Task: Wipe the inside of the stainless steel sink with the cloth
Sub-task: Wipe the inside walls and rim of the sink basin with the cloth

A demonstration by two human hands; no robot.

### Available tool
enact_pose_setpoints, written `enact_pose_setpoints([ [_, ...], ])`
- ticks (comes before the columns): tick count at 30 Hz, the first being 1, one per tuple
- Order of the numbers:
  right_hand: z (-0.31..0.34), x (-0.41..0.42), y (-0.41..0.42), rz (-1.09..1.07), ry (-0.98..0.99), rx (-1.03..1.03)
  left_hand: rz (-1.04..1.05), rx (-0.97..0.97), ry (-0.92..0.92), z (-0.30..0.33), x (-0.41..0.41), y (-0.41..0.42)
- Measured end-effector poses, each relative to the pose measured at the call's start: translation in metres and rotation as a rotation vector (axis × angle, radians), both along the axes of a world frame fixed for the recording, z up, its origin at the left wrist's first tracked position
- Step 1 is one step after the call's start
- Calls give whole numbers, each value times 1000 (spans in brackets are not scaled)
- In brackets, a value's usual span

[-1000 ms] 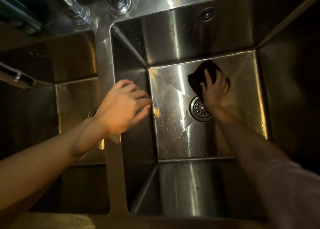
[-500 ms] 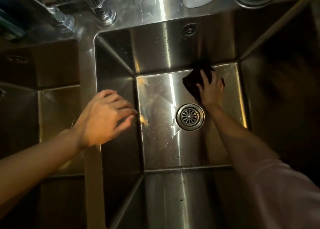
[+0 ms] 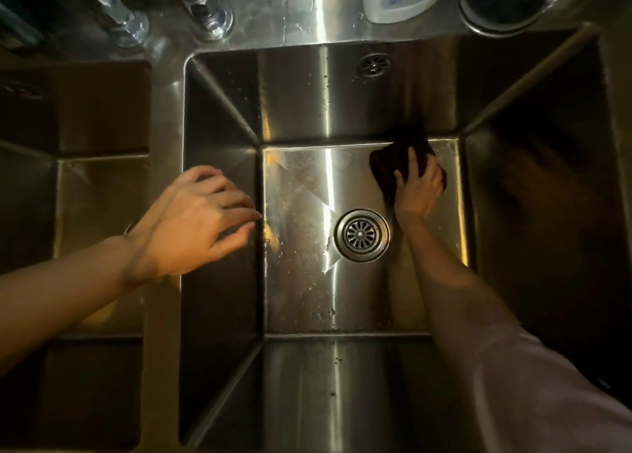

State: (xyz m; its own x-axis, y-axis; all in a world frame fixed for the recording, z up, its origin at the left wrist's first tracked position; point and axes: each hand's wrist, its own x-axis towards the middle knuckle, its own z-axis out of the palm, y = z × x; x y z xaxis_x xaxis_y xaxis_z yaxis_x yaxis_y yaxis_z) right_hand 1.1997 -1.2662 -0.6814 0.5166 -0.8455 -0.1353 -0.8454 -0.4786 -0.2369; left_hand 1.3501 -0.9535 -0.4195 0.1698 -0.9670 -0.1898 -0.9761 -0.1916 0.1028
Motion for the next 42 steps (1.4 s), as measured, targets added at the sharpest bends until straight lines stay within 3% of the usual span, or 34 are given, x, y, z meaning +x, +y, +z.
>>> enact_pose_setpoints([
  [6,-6,-24,82,-285,-42,-10,-96,-58,-25,-2,-1,-1],
  [12,3,-5,39,-221,19,7,-161,-76,8,-5,3,2],
  [18,-6,-9,78,-329,6,-14,-163,13,-10,2,1,-2],
  [24,-2,3,6,-163,20,11,-173,5,-3,2,-1,-2],
  [30,-8,1,67,-387,-30,-55,-159,25,-9,3,-1,-4],
  [37,5,-4,-17,-185,-23,31,-145,12,-19,3,0,-3],
  [42,-12,-24,58,-350,-46,-70,-139,23,-17,5,-2,-4],
])
